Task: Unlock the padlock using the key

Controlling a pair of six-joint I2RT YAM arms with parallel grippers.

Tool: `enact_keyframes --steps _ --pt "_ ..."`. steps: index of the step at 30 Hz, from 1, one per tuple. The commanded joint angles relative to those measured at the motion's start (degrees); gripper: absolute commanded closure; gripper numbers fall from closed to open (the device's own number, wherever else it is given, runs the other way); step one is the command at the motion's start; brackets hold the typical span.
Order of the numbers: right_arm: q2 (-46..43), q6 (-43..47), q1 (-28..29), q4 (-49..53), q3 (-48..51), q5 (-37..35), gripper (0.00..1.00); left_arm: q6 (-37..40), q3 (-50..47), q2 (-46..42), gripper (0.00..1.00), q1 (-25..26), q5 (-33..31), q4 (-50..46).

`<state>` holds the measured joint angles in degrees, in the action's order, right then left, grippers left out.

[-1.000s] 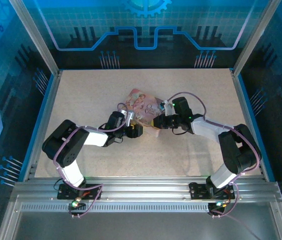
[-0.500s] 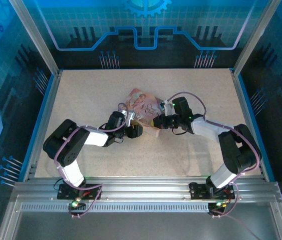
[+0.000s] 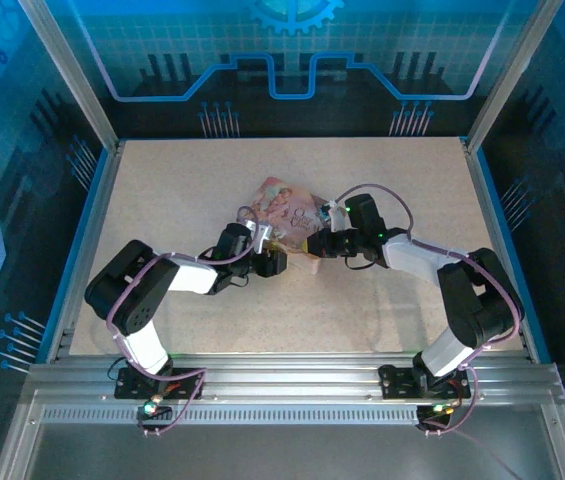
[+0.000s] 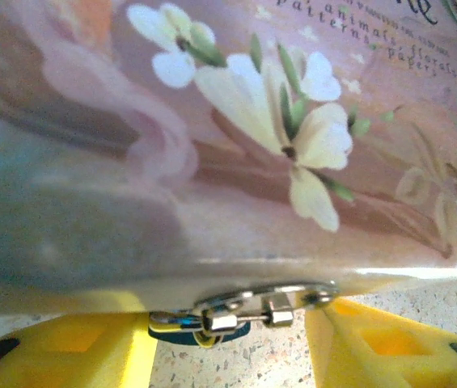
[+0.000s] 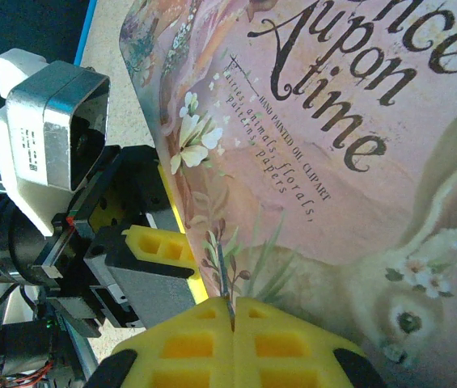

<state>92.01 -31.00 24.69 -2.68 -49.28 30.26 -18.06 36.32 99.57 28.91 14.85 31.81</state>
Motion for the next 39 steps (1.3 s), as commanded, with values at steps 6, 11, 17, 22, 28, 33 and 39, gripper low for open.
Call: enact_keyframes --steps 6,11,17,22,28,33,39 --pt "1.17 0.59 -0.34 2.27 1.07 -0.64 0.98 -0.23 0.68 -2.46 0.51 1.74 0.03 2.37" --pt "1.04 0.59 -0.32 2.24 1.2 -0.55 0.98 -0.47 0.99 -2.29 0.53 2.42 -1.02 2.04" --pt "0.72 0.5 -0.35 2.15 1.38 -0.56 0.98 -1.37 1.03 -2.32 0.59 2.51 -1.93 2.5" --pt "0.33 0.42 -0.34 1.65 1.7 -0.38 0.98 -2.64 0.88 -2.75 0.65 2.73 -2.1 2.99" --pt "-0.89 0.71 -0.34 -0.23 1.82 -0.4 0.98 -5.25 0.42 -5.05 0.69 3.47 -2.22 2.22" --pt "-2.66 2.36 -0.39 -0.66 1.28 -1.14 0.98 -9.46 1.04 -7.02 0.71 4.07 -1.17 -1.56" --pt "-6.57 5.64 -0.59 -0.4 1.67 -4.28 0.98 -15.37 0.25 -10.09 0.72 4.64 0.9 -3.96"
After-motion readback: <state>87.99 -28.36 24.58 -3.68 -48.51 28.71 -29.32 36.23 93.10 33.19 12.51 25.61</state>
